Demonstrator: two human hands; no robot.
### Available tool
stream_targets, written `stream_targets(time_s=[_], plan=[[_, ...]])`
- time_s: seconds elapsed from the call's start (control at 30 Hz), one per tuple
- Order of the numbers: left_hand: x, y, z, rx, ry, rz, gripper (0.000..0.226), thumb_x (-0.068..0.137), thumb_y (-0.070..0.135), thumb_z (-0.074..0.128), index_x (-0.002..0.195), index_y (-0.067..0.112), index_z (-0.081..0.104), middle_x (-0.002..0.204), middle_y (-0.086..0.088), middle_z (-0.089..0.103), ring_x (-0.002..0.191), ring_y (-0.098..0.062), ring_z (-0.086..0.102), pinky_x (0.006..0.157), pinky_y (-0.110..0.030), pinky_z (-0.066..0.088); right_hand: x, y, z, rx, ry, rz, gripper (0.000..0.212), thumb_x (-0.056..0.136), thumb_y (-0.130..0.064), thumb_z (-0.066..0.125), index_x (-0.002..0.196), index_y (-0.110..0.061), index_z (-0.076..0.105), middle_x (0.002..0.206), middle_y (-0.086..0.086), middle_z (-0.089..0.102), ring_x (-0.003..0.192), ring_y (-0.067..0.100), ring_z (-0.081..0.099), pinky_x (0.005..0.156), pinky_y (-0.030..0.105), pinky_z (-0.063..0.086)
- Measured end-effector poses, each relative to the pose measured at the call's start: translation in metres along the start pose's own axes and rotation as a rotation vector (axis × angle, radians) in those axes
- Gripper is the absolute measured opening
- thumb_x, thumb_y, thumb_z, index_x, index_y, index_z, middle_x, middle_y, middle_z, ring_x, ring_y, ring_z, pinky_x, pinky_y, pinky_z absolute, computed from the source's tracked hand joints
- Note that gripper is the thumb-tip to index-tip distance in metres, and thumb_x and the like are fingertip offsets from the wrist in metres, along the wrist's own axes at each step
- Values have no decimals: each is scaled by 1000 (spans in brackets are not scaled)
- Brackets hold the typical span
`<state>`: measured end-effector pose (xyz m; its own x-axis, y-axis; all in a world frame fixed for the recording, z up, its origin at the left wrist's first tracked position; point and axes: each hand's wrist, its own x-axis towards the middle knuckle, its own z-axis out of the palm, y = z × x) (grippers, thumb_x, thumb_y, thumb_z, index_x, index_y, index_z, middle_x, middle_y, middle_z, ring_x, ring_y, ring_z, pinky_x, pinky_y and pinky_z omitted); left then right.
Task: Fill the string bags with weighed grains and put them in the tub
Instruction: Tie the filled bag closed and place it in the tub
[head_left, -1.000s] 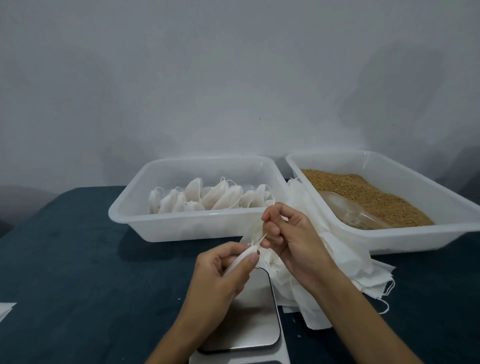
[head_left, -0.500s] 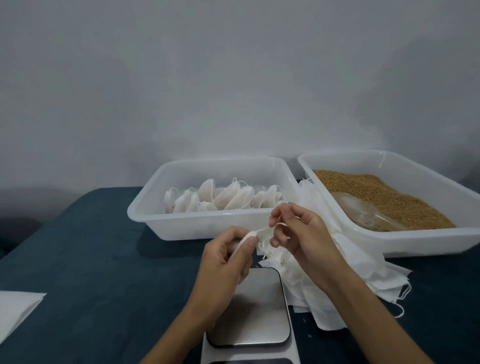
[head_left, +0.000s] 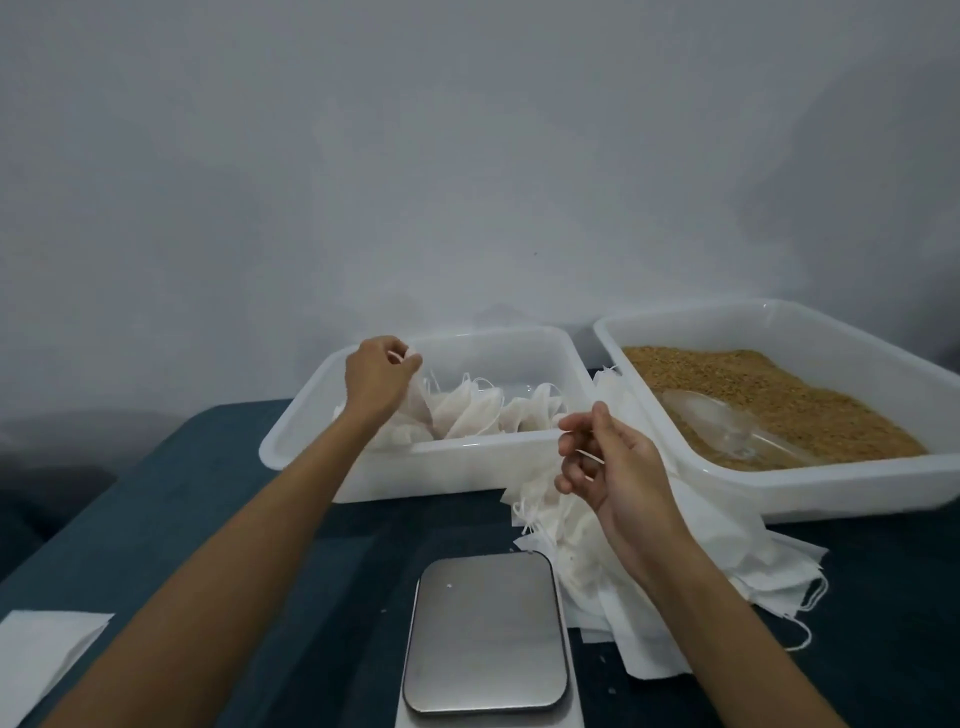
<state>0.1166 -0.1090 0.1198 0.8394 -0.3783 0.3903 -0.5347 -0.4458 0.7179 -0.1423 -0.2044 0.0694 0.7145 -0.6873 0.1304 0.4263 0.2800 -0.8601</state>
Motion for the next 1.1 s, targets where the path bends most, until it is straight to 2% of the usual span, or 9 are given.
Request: stream_targets(time_s=[0.27,0.3,0.37,0.43,0.53,0.63,0.77,0.93,1.1], plan=[[21,-11,15,380,-109,-28,12,95,10,66,88,1,68,89,-16,70,84,-34,66,69,-36,46,3,-3,-6,32,17,-4,46,106,-37,45,82,-13,76,72,6,63,51,15,49,51,29,49],[19,-7,15,378,-132,-36,10,95,13,68,96,3,67,93,-15,68,88,-32,65,74,-38,48,4,-5,-7,49,29,-11,45,106,-37,45,84,-11,75,71,6,62,52,15,49,50,28,48],[10,4,16,344,-148,-25,37,95,22,73,124,3,59,106,-14,65,101,-32,64,86,-41,50,5,-11,-11,97,49,-37,44,106,-38,45,88,-7,71,71,6,62,52,14,49,48,27,47],[-13,22,17,265,-45,110,47,96,25,74,134,7,53,103,-10,64,97,-27,64,86,-39,50,7,-19,-16,166,60,-69,44,105,-41,44,89,-8,69,70,5,61,52,13,48,47,26,45],[-71,47,24,94,-8,379,12,96,21,73,100,17,62,75,4,57,68,-9,53,69,-34,46,9,-32,-25,251,80,-114,46,105,-45,43,91,-8,67,70,3,59,51,13,46,47,25,42],[-125,54,31,102,-251,474,21,95,20,73,77,16,63,67,4,57,63,-12,50,64,-36,47,11,-39,-30,289,102,-130,49,106,-47,40,89,-8,66,69,3,58,48,13,44,45,24,39],[-156,50,42,155,-394,392,24,97,32,71,81,15,72,71,5,63,67,-9,54,66,-30,45,11,-40,-28,279,113,-128,51,106,-48,39,87,-9,65,68,3,58,47,12,43,45,24,38],[-173,53,53,198,-337,395,34,98,47,67,74,24,60,61,13,47,60,-5,47,57,-23,31,11,-40,-29,254,113,-130,52,106,-49,38,89,-7,65,68,3,58,48,13,43,45,24,38],[-194,56,67,186,-485,387,31,94,54,68,81,25,70,66,12,55,63,-4,52,59,-26,37,10,-36,-27,237,100,-129,53,106,-49,39,89,-7,65,68,4,58,48,13,43,46,25,39]])
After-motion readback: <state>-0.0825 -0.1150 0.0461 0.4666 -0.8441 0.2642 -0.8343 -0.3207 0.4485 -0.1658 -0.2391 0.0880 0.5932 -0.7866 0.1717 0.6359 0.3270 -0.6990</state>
